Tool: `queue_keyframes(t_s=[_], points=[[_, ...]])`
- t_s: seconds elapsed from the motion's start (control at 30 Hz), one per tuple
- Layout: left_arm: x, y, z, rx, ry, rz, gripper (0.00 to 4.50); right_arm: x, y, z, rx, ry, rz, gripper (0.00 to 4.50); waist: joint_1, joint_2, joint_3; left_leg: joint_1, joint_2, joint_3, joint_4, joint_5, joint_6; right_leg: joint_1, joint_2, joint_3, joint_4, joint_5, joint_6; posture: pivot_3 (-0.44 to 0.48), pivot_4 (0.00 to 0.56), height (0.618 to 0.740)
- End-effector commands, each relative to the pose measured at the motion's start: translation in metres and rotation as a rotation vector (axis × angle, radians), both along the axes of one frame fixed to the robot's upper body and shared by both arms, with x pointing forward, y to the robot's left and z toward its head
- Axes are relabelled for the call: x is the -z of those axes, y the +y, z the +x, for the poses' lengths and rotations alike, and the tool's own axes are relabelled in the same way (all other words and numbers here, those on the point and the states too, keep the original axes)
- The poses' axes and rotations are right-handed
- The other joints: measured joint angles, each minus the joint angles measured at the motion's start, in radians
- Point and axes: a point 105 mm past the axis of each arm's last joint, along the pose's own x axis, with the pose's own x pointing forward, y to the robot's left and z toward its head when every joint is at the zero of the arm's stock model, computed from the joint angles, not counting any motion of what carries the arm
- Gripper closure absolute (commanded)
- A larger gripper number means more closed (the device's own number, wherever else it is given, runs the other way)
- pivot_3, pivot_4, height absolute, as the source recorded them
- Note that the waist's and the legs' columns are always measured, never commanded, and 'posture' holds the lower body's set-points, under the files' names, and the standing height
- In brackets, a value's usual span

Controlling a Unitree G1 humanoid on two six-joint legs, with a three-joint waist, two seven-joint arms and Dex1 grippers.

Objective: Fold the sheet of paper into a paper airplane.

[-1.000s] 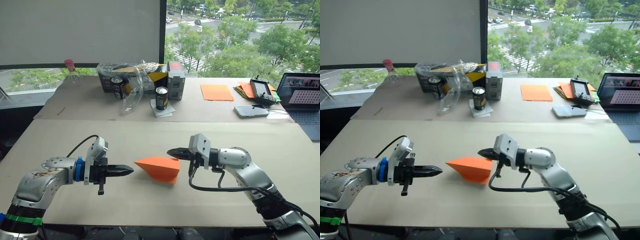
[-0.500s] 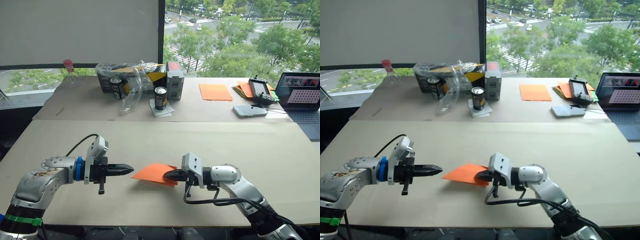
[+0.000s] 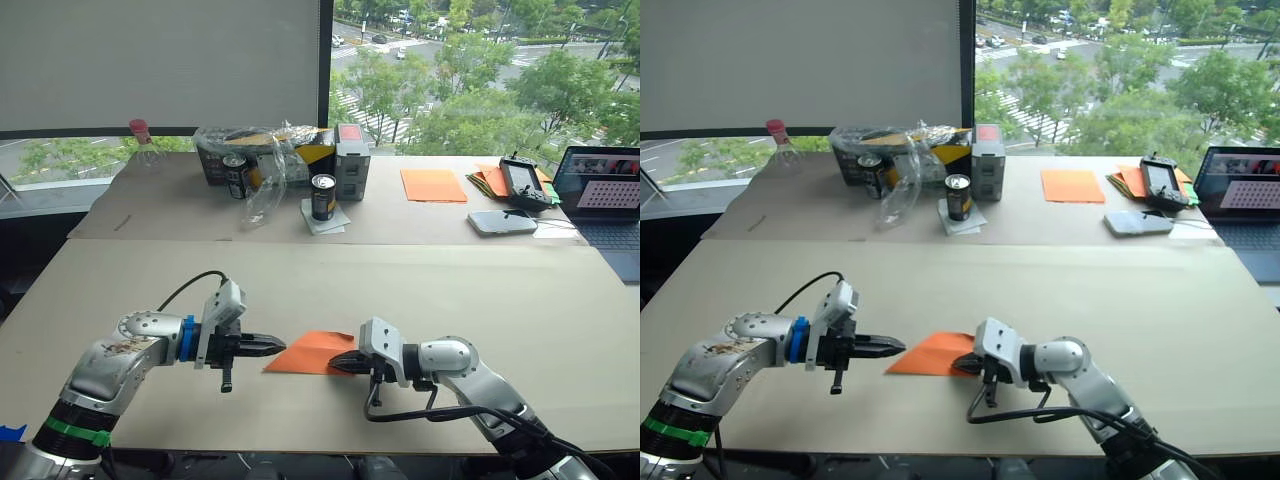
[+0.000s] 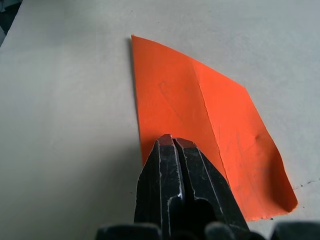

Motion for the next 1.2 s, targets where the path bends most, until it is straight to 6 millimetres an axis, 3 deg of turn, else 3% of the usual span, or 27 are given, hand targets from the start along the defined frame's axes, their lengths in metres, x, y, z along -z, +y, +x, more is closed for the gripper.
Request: queue_keyframes(t_s=[0.03,0.17,0.47,0.63,0.9,1.2], points=[[0.006,-0.013,0.013,0.0,-0.105,0.029,4.5,0.013,-0.006,-0.007,-0.003,0.029,-0.084,4.49,0.003,0.0,0.0,0.0,0.0,0.0,0.0,0.0,0.0,0.0,0.0,0.0,0.0,0.0,0.0,0.0,0.15,0.73],[0.028,-0.023,0.008,0.041,-0.074,0.052,4.5,0.012,-0.009,-0.003,0.041,0.025,-0.098,4.49,0.002,0.0,-0.001,0.001,0.0,0.0,0.0,0.0,0.0,0.001,0.0,0.0,0.0,0.0,0.0,0.0,0.15,0.73],[0.058,-0.016,-0.002,0.056,-0.059,0.193,4.5,0.009,-0.015,0.001,0.112,0.003,-0.107,4.49,0.002,0.0,-0.001,0.007,0.0,0.0,0.0,0.0,0.0,0.007,0.0,0.0,-0.001,0.0,0.0,0.0,0.15,0.73],[0.065,-0.004,0.002,-0.017,-0.02,0.24,4.5,-0.024,-0.024,0.014,0.21,0.022,0.031,4.49,0.003,0.0,-0.002,0.014,0.0,0.0,0.0,0.0,0.0,0.018,0.0,0.0,-0.006,-0.004,0.006,0.0,0.15,0.73],[0.061,-0.005,-0.001,-0.036,0.003,0.199,4.5,-0.048,-0.038,0.038,0.29,0.035,0.085,1.86,-0.005,0.001,-0.002,0.014,0.001,-0.001,0.0,0.0,0.001,0.017,0.0,0.0,-0.007,-0.001,0.003,0.0,0.15,0.73],[0.058,-0.007,0.001,-0.059,-0.005,0.172,4.5,-0.019,-0.027,0.038,0.229,0.131,0.025,1.86,-0.002,0.001,-0.002,0.013,0.0,0.0,0.0,0.0,0.001,0.017,0.0,0.0,-0.008,-0.001,0.003,0.0,0.15,0.73]])
